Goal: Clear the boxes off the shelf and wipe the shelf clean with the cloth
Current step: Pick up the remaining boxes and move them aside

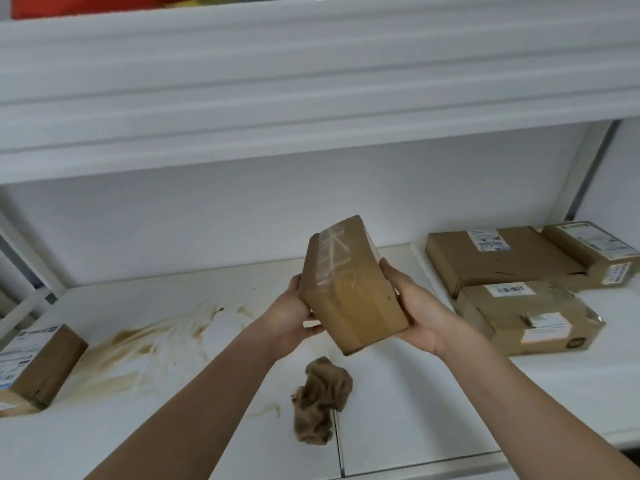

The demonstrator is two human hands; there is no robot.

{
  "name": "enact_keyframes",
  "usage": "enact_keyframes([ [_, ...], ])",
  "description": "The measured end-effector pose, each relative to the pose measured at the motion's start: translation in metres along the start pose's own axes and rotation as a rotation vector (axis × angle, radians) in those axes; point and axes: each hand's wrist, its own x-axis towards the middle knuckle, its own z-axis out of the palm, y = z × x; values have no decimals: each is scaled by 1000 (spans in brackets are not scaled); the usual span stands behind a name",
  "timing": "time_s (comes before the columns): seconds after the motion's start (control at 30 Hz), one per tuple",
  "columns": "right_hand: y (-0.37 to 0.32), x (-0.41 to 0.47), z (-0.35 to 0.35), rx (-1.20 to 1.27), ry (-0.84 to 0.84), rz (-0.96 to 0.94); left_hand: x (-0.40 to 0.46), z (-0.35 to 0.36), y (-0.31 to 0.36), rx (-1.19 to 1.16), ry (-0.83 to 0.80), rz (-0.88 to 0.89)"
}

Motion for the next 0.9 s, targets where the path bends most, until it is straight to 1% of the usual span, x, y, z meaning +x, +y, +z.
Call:
enact_keyframes([
  [0.07, -5, 4, -20, 33, 85, -46, 2, 16, 6, -76, 5, 12],
  [0.13, -12, 0, -34, 96, 144, -120, 5, 31, 12, -204, 68, -36],
  [0.2, -20, -4, -49, 61, 223, -189, 11, 47, 17, -279, 91, -89],
  [0.27, -28, -11, -62, 10, 280, -252, 18, 61, 21, -241, 52, -108],
  [0.33, -35, -15, -73, -82, 315, -289, 23, 77, 24, -108, -12, -107],
  [0.4, -43, -15, -86, -171, 328, -310, 24, 99, 29, 57, -79, -78],
  [0.47, -52, -16, -97, -203, 313, -332, 27, 121, 33, 130, -114, -59],
  [0.5, -57, -16, -103, -192, 309, -332, 31, 130, 35, 109, -106, -62],
  [0.6, -68, -15, -125, -104, 371, -275, 41, 151, 39, -73, -67, -88],
  [0.67, -70, -16, -139, -128, 391, -213, 48, 163, 42, -152, -61, -98],
  [0.77, -70, -20, -150, -159, 360, -138, 55, 180, 47, -193, -69, -100],
  [0.83, -70, -19, -156, -127, 353, -143, 60, 192, 49, -188, -73, -98],
  [0.9, -74, -15, -161, -86, 383, -162, 66, 201, 50, -183, -79, -105],
])
